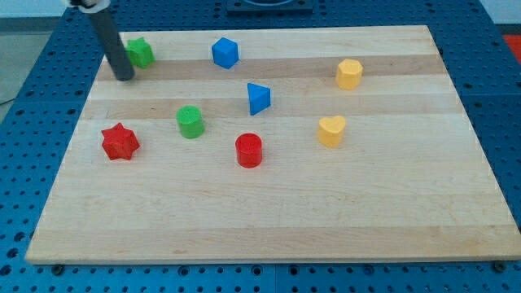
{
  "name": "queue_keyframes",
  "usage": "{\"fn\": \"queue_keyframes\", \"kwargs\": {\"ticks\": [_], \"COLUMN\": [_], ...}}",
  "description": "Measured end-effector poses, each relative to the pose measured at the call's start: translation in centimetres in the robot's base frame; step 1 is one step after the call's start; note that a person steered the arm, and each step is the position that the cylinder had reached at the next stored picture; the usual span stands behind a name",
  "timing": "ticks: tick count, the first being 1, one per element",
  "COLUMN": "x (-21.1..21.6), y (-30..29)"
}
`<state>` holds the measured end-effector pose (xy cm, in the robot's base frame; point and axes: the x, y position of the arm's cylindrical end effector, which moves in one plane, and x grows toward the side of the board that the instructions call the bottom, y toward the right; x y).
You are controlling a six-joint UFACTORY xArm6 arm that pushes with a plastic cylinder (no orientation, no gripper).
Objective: Move your arm closer to the blue cube
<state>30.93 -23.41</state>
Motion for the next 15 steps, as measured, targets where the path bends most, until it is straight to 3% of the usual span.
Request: {"fn": "queue_keyframes", "kwargs": {"ticks": [1,3,5,7,9,10,11,13,15], "x": [-0.5,-6.1,-6.1,3.1,2.3,4.8,4.4,0.1,-1.9], "y": [1.2,1.1,0.8,-0.9,1.1,1.8,3.1,10.9,25.7]}}
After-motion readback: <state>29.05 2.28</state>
